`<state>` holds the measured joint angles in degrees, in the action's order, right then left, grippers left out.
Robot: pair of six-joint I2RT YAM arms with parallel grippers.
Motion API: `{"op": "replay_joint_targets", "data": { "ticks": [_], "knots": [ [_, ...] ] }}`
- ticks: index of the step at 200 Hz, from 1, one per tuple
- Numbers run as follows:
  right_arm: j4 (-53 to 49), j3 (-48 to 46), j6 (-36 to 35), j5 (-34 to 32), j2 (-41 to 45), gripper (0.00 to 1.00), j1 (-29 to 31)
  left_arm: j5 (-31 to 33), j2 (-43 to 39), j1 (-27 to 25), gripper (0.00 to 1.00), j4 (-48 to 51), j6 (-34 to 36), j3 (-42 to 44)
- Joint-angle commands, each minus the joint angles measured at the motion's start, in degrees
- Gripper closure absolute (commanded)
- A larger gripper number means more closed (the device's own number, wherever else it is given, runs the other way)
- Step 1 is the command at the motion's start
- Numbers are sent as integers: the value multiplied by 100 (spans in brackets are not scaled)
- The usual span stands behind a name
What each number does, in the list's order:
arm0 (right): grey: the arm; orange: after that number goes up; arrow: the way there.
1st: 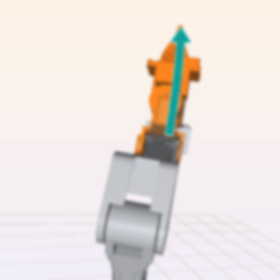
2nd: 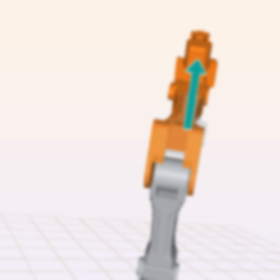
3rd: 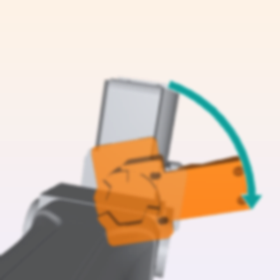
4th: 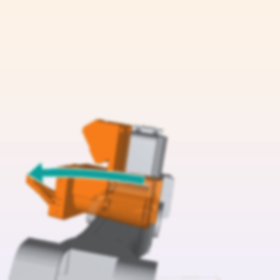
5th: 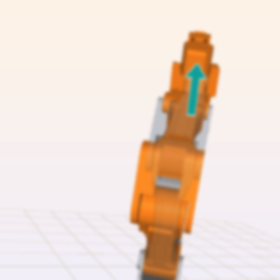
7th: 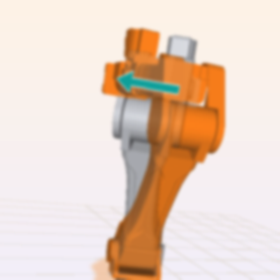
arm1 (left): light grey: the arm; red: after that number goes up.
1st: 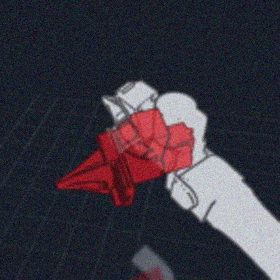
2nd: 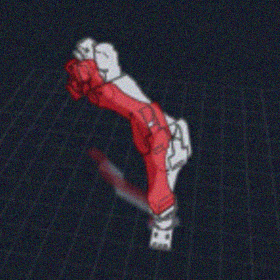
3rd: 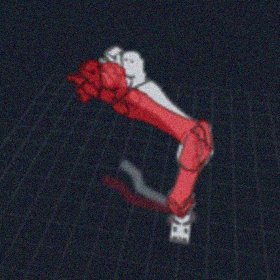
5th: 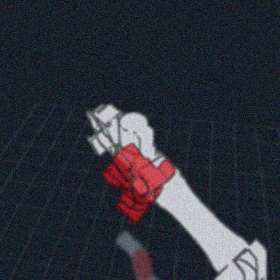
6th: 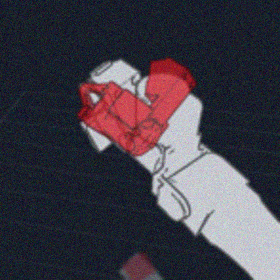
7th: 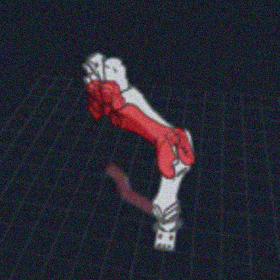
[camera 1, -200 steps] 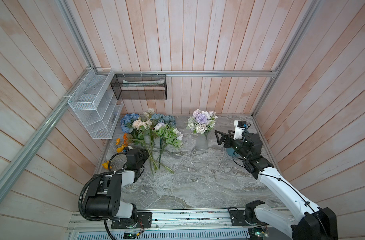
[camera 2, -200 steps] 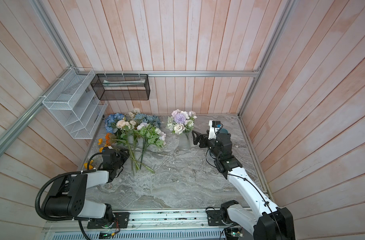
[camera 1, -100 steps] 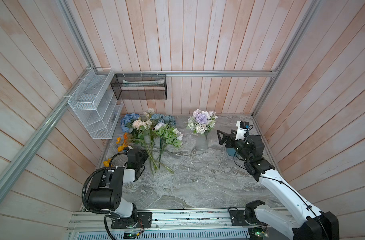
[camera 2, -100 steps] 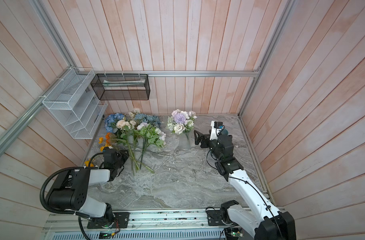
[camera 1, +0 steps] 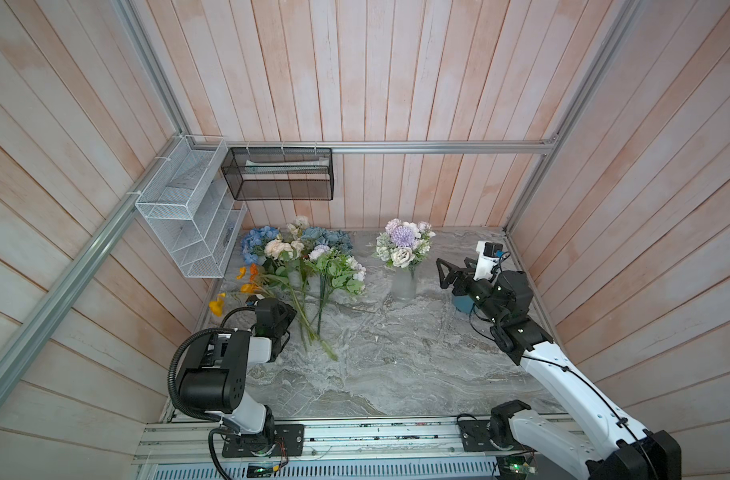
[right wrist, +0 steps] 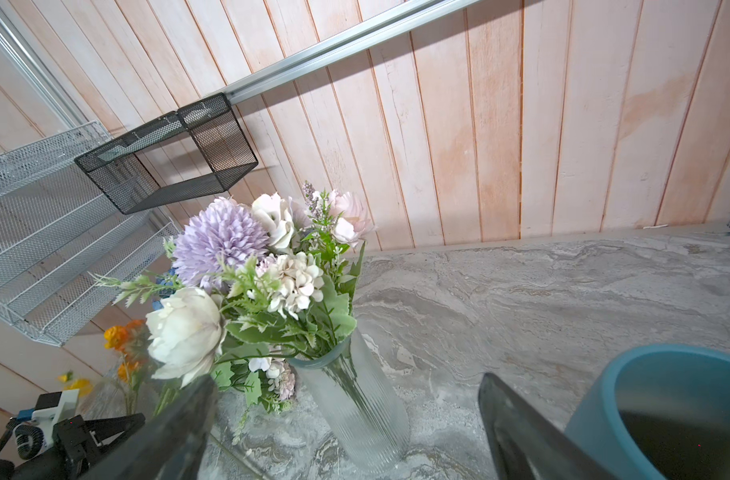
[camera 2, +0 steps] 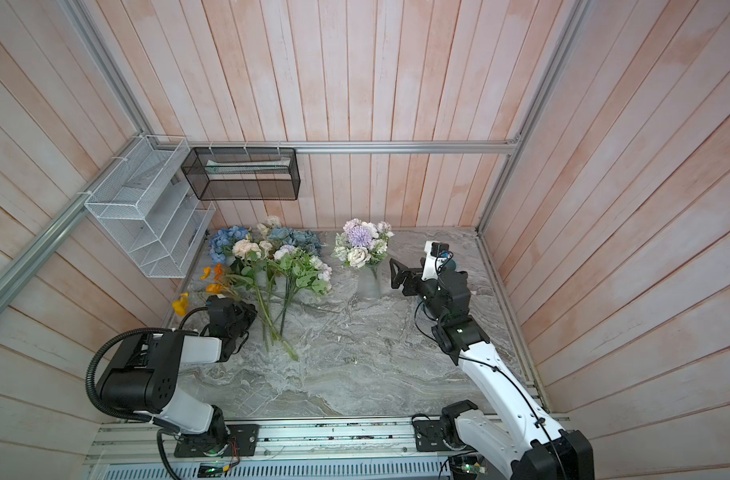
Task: Arrange the flowers into the vase
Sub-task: 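Grasp stems in the pile with the left gripper while the right gripper rises, then lift the yellow poppy stems with the left gripper toward the approaching right gripper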
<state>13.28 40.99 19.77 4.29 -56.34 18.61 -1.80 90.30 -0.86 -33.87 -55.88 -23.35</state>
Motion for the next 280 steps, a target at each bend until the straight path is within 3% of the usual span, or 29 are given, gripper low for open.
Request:
{"op": "replay_joint_targets", "data": {
  "ticks": [1, 40, 167, 221, 280],
  "knots": [
    [121, -80, 51, -138, 107, 2, 31, 210, -190, 51, 94, -38, 77, 116],
    [222, -135, 102, -137, 127, 2, 42, 276, -743, 51, 100, 145, 37, 307],
    [278, -100, 175, -54, 184, 2, 140, 53, -3083, -83, 100, 888, -1103, 906],
    [411, 29, 119, 367, 120, 2, 219, 367, -3560, -880, 100, 961, -1459, 748],
    [283, 242, -129, 486, 31, 2, 464, 561, -2787, -1979, 100, 220, -1236, 165]
  ]
}}
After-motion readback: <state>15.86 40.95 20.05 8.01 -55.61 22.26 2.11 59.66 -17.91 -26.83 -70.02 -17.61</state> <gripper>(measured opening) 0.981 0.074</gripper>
